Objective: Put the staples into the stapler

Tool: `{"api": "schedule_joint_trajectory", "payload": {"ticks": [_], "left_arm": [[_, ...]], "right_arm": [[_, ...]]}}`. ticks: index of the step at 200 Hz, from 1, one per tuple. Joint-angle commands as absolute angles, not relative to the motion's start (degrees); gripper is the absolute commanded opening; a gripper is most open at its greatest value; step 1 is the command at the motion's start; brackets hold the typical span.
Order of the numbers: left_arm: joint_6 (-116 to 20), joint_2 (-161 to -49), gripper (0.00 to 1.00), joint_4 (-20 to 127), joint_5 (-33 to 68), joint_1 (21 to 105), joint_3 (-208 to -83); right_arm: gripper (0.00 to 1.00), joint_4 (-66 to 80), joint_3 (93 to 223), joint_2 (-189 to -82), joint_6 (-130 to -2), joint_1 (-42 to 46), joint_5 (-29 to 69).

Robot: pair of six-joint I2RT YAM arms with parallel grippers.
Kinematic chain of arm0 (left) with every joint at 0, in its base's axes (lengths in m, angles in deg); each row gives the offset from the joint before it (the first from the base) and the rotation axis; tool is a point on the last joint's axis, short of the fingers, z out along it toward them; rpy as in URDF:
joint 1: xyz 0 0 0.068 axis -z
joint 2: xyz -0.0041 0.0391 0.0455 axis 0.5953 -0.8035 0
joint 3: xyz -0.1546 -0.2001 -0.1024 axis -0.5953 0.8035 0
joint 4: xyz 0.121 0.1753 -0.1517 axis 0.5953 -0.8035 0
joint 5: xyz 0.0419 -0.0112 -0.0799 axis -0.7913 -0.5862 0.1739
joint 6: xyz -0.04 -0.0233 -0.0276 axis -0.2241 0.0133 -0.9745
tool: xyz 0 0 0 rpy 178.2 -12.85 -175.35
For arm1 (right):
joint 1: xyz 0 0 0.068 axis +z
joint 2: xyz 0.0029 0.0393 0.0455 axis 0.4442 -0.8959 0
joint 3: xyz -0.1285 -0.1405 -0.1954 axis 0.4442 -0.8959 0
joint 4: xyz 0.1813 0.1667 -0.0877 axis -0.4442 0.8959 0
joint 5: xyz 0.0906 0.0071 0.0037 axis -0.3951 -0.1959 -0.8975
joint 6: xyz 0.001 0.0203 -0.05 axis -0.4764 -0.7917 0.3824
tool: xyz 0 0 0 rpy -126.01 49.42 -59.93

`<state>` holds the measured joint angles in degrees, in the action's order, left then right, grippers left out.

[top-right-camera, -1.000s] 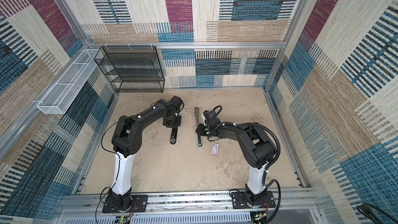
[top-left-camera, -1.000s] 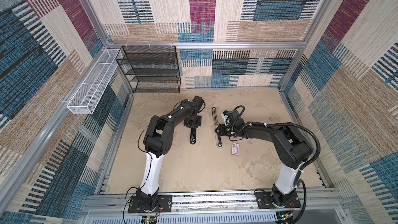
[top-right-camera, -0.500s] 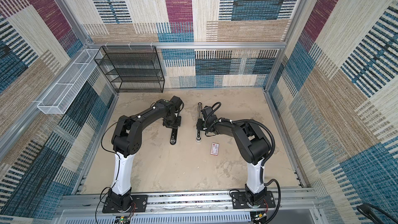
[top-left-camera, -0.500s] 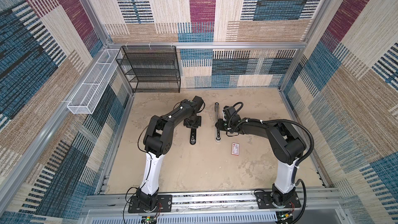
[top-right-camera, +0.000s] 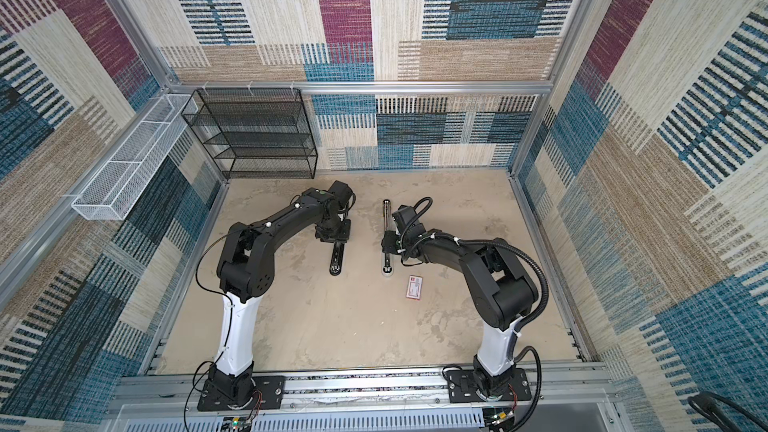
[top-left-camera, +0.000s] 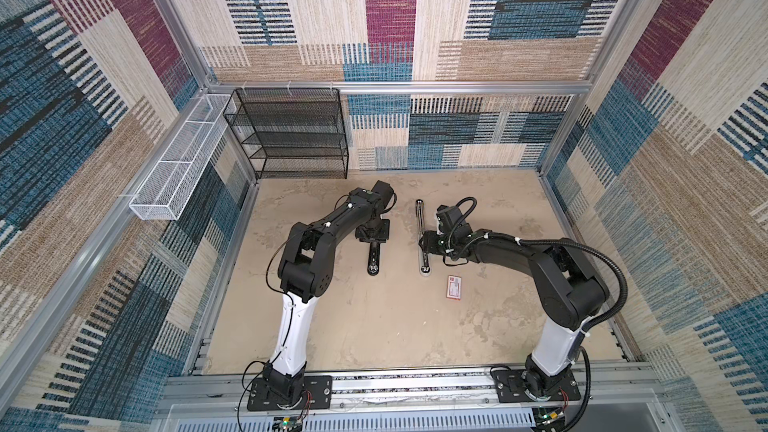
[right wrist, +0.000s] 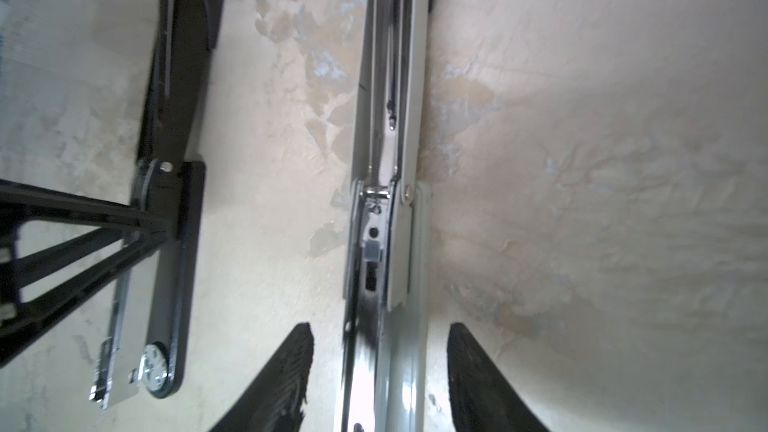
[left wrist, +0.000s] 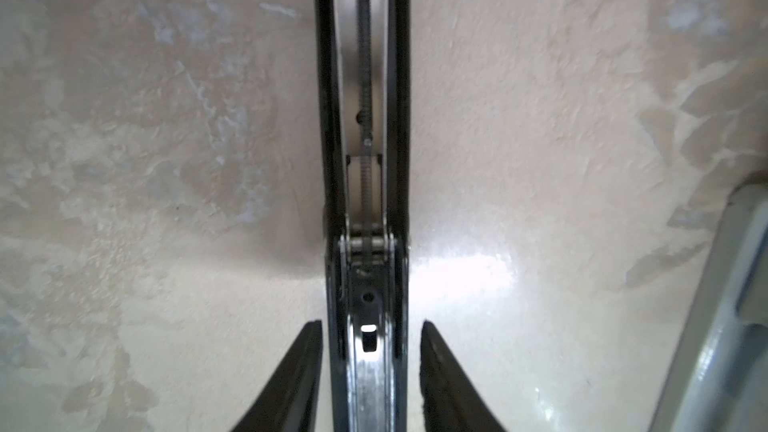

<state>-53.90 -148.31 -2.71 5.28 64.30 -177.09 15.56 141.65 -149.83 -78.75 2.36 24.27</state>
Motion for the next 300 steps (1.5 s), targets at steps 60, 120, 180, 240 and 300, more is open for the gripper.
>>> {"api": "schedule_joint_trajectory", "payload": {"ticks": [60,120,180,240,300], "left_arm": [[-54.51,-135.29,0.46,-2.09,7.95,65.55,-167.03],[-60.33,-123.51,0.47,5.61,10.68,68.75,-151.26],[-63.42,-121.76,0.46,8.56,11.89,70.89,-145.64],[-63.61,-123.19,0.46,8.96,12.55,71.07,-145.66],[-63.57,-122.28,0.45,9.67,13.59,71.07,-144.34]], "right_arm": [[0.76,21.13,129.79,-136.06,-76.83,2.02,31.32],[0.76,23.87,120.80,-130.56,-80.00,2.11,32.14],[0.72,23.12,119.53,-131.57,-81.00,4.60,29.87],[0.55,21.99,118.17,-132.19,-80.40,9.14,26.86],[0.60,16.21,114.69,-125.55,-73.82,12.48,16.40]]}}
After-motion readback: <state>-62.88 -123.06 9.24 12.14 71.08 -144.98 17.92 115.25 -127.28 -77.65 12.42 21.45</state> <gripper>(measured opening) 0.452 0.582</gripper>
